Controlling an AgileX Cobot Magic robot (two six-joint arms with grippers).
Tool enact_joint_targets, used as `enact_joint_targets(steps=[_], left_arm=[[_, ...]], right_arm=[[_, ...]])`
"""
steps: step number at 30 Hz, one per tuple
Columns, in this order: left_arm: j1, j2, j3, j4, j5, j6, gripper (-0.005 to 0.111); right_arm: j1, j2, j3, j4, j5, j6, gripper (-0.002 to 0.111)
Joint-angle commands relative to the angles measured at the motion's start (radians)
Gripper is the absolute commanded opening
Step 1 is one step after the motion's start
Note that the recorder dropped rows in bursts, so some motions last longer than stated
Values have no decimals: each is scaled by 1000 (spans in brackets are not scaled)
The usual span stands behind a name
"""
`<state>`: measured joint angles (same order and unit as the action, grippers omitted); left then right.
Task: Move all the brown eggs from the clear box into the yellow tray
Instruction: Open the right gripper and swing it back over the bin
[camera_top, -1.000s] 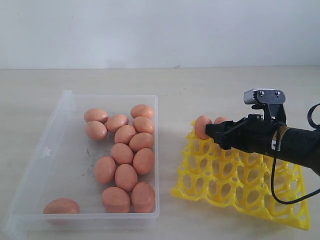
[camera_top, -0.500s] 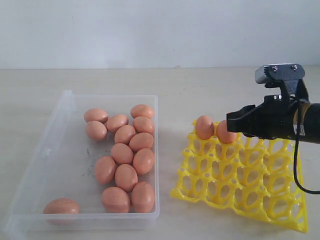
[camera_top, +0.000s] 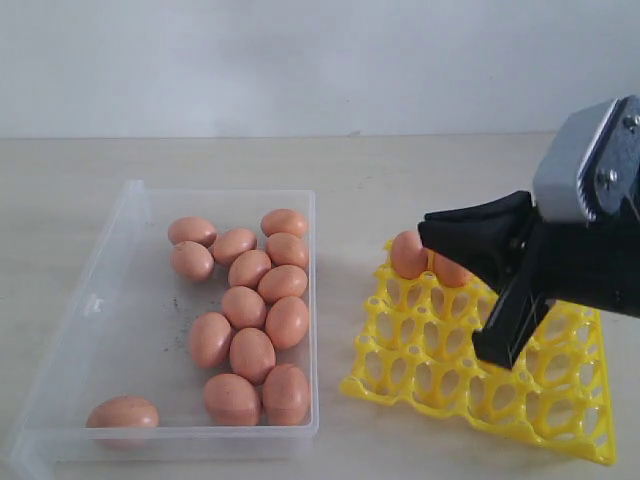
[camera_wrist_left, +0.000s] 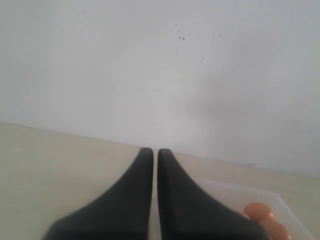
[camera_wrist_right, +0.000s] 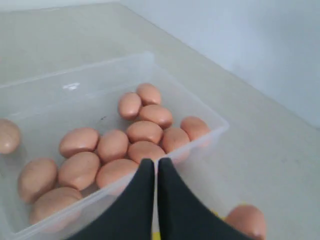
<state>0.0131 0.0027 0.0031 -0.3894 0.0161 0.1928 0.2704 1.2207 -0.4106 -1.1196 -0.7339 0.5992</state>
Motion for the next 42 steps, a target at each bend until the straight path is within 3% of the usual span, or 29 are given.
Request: enact_joint_targets(steps=[1, 6, 9, 12, 17, 22, 26, 30, 33, 42], left_arm=[[1, -3, -3, -11, -16, -7, 4], [1, -3, -3, -11, -16, -7, 4], [1, -3, -3, -11, -16, -7, 4], [1, -3, -3, -11, -16, -7, 4], [1, -3, -3, -11, -16, -7, 4], [1, -3, -3, -11, -16, -7, 4], [1, -3, -3, -11, -16, -7, 4], [1, -3, -3, -11, -16, -7, 4], [1, -3, -3, -11, -16, -7, 4], [1, -3, -3, -11, -16, -7, 4]], right_arm=[[160, -113, 29, 99, 170, -163, 0], [361, -177, 29, 544, 373, -607, 0], [449, -179, 27, 867, 368, -925, 0], [532, -179, 27, 1089, 294, -1116, 0], [624, -106, -43, 1135, 279, -978, 0], [737, 48, -198, 945, 435, -786, 1], [801, 190, -345, 962, 573, -742, 14], [810, 327, -554, 1057, 833, -557, 26], [810, 423, -698, 1058, 1035, -568, 25], [794, 636, -1043, 1085, 1228, -557, 25]])
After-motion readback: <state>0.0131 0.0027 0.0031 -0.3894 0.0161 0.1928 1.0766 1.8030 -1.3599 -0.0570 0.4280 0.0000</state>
